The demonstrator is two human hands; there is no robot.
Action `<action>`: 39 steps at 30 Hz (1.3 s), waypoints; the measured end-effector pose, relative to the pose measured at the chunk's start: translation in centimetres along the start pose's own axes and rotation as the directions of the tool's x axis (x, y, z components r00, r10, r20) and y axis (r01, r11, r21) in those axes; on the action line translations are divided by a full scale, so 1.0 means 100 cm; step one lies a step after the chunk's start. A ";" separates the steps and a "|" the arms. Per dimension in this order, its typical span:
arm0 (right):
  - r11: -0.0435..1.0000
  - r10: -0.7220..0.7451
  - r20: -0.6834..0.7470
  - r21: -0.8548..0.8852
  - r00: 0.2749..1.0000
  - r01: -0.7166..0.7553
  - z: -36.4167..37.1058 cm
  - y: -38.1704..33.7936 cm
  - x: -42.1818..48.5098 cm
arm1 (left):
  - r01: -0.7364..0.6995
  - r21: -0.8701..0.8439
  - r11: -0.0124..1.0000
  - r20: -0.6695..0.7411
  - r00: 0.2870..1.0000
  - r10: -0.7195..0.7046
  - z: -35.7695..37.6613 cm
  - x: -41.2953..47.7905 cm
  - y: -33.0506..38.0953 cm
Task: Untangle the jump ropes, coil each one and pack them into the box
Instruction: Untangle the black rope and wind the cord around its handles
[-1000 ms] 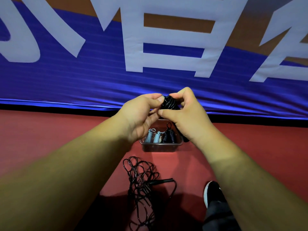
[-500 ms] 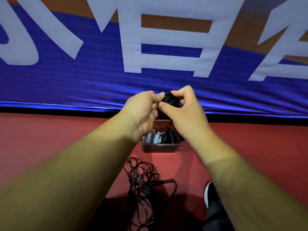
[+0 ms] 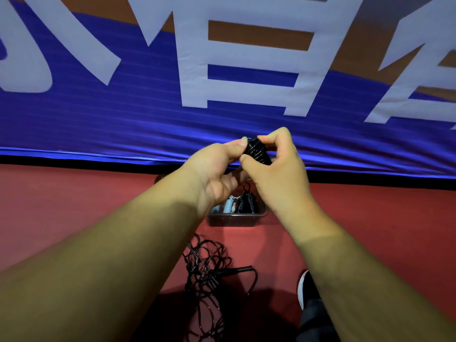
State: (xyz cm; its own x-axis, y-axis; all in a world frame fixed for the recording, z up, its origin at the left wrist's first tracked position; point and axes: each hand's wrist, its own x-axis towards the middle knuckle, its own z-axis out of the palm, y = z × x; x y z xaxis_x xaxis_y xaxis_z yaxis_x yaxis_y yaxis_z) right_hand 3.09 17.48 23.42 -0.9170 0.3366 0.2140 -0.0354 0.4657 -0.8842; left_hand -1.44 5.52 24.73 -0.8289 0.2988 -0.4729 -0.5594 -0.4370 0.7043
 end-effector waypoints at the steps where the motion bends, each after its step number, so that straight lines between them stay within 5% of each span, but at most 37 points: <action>1: 1.000 -0.003 0.001 0.002 1.000 0.003 -0.001 -0.001 0.000 | 0.006 -0.006 1.000 0.006 1.000 -0.006 0.000 -0.001 0.002; 24: 0.998 -0.003 -0.031 0.068 1.000 0.005 -0.001 0.003 0.001 | -0.247 0.177 0.953 -0.070 0.962 0.262 0.013 -0.001 0.004; 39: 1.000 0.010 -0.036 0.024 0.999 -0.009 0.001 0.001 -0.001 | -0.171 0.228 0.959 -0.040 0.982 0.185 0.006 0.007 0.005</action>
State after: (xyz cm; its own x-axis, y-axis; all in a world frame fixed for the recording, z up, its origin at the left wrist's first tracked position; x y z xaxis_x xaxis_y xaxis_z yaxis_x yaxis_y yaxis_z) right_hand 3.17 17.44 23.23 -0.9023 0.3708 0.2200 -0.0364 0.4429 -0.8958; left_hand -2.30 6.07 25.07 -0.9174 0.1784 -0.3556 -0.3936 -0.2764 0.8767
